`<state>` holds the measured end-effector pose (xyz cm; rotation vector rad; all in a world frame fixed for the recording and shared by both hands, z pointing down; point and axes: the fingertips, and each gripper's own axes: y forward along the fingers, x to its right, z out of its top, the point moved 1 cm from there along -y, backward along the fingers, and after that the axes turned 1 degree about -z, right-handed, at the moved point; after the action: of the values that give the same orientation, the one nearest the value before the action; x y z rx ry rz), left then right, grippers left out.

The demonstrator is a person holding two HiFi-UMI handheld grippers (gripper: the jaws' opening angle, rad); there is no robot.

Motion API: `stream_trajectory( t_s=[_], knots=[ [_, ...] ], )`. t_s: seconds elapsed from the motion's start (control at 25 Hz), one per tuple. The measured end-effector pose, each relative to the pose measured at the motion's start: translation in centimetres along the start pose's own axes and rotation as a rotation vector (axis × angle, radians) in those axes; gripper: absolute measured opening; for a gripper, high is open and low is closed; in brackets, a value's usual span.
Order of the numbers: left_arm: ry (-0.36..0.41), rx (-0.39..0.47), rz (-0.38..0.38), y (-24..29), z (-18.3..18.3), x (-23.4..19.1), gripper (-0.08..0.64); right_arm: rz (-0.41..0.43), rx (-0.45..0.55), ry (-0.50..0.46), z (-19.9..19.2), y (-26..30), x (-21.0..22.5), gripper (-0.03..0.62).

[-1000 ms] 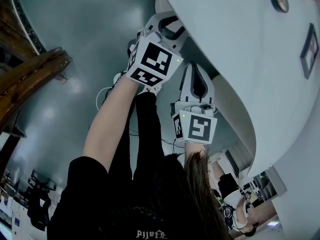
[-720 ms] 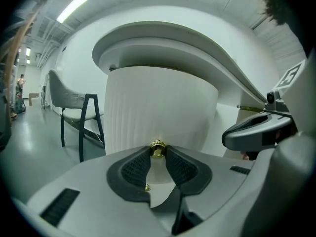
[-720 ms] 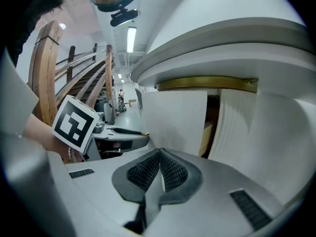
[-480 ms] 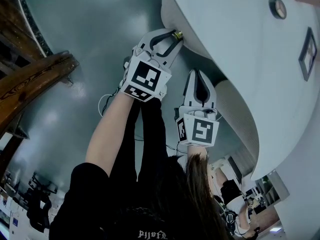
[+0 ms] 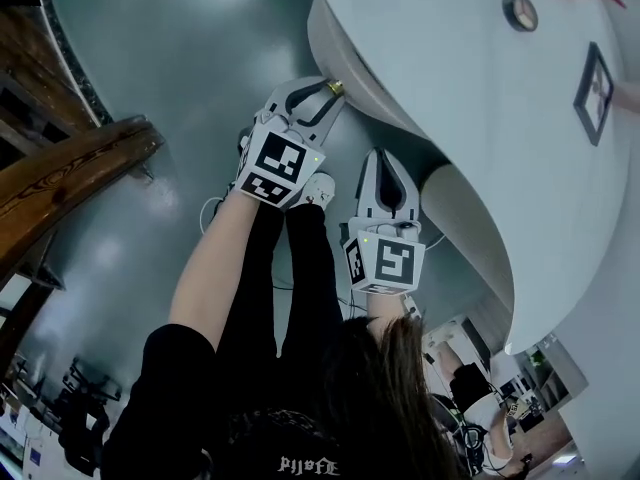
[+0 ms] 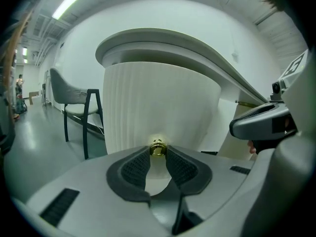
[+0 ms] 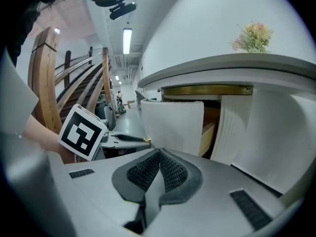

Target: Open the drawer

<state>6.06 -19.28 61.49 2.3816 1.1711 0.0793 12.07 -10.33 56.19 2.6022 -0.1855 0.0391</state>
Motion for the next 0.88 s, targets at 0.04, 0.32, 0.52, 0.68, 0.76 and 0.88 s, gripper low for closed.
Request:
stream_trajectory(
  t_s=[0.04, 0.32, 0.52, 0.68, 0.76, 0.88],
  knots=[
    [0.005, -0.008, 0.000, -0.3, 0.0, -0.1, 0.114, 0.004, -0.010, 0.006, -0.2, -0.1, -0.3, 0.025],
    [0.005, -0.067, 0.010, -1.9, -0.7, 0.2, 0.114, 0.013, -0.060, 0.052, -0.7, -2.5, -1.6, 0.025],
    [-0.024, -0.121, 0.025, -2.9, -1.1, 0.2, 0.114, 0.006, -0.092, 0.084, -0.4, -4.8, -2.5, 0.025],
    [-0.021, -0.173, 0.022, -3.6, -1.5, 0.4, 0.115, 0.014, -0.101, 0.107, 0.3, -6.3, -3.1, 0.025],
    [-0.020, -0.192, 0.032, -4.0, -1.6, 0.5, 0.115, 0.027, -0.100, 0.109, 0.7, -6.8, -3.5, 0.025],
    [-0.037, -0.216, 0.043, -4.4, -2.3, 0.8, 0.115, 0.047, -0.096, 0.108, 1.1, -7.5, -3.9, 0.025]
  ],
)
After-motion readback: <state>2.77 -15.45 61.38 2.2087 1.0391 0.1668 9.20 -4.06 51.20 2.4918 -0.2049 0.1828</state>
